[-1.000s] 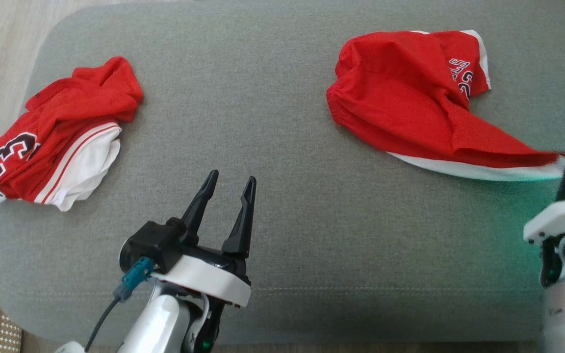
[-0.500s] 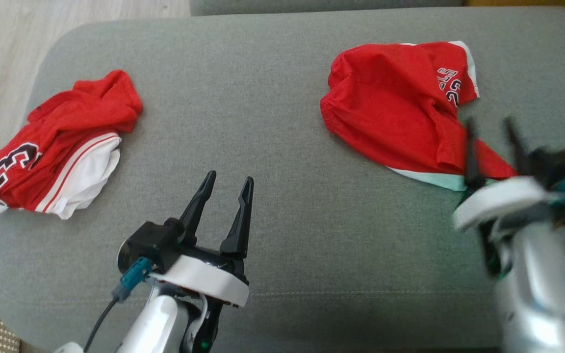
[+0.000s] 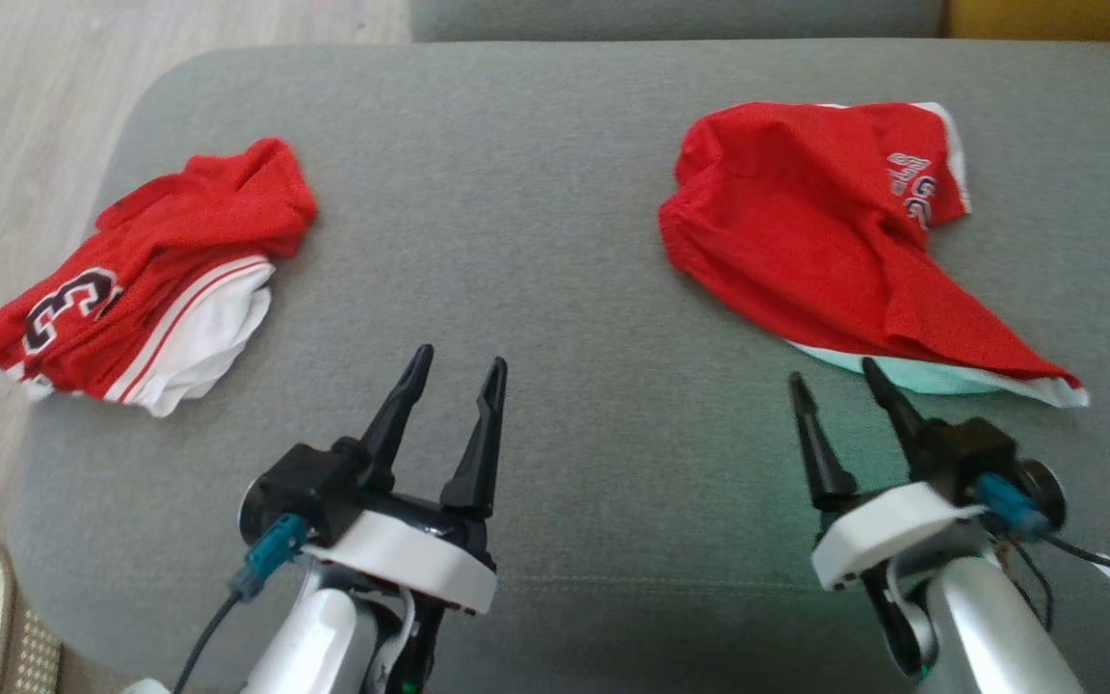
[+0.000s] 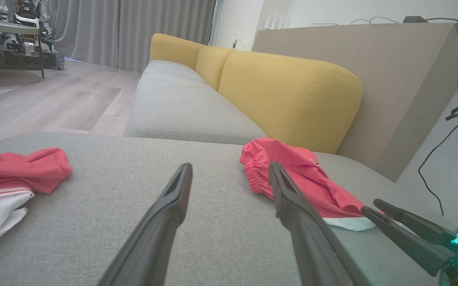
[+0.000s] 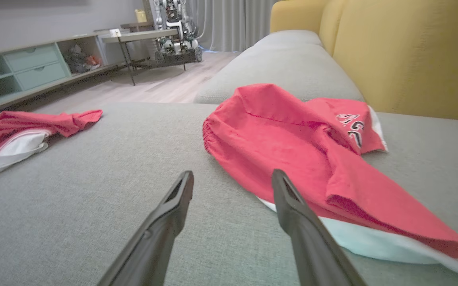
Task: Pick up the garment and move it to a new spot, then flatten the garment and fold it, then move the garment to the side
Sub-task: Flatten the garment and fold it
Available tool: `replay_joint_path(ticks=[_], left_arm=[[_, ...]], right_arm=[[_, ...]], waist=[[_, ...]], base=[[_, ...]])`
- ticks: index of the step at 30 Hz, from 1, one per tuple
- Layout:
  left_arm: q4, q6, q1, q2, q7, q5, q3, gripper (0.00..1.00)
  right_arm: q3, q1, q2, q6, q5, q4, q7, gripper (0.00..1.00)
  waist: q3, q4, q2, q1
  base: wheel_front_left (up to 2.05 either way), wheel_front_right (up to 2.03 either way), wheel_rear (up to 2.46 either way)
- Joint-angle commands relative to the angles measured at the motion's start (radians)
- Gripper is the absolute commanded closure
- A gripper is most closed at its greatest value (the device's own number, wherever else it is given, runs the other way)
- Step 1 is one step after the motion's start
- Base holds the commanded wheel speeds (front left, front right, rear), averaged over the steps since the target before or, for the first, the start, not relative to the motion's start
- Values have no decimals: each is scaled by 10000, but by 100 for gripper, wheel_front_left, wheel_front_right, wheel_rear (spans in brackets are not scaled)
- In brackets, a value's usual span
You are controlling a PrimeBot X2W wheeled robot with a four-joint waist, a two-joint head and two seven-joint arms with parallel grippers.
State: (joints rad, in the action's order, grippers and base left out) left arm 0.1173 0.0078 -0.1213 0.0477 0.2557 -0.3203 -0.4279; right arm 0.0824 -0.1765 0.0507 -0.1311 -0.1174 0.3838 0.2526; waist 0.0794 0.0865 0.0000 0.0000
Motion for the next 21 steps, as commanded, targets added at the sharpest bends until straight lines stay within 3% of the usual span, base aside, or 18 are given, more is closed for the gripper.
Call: replay_joint_path(ticks=[1, 7, 21], left_arm=[[-381, -25, -229, 26, 61, -33, 247, 0], [-381, 14, -323, 26, 61, -88, 52, 0], [-498, 156, -635, 26, 61, -387, -507, 0]], right_arm=[[361, -551, -5, 4, 217, -240, 90, 0], [703, -1805, 316, 4, 931, 824, 81, 0], [254, -4576, 1432, 4, 1678, 4005, 89, 0]], waist=[[104, 206, 0, 0], [528, 905, 0, 0], [1504, 2303, 0, 0]], base=[[0, 0, 0], [0, 0, 0], [0, 0, 0]])
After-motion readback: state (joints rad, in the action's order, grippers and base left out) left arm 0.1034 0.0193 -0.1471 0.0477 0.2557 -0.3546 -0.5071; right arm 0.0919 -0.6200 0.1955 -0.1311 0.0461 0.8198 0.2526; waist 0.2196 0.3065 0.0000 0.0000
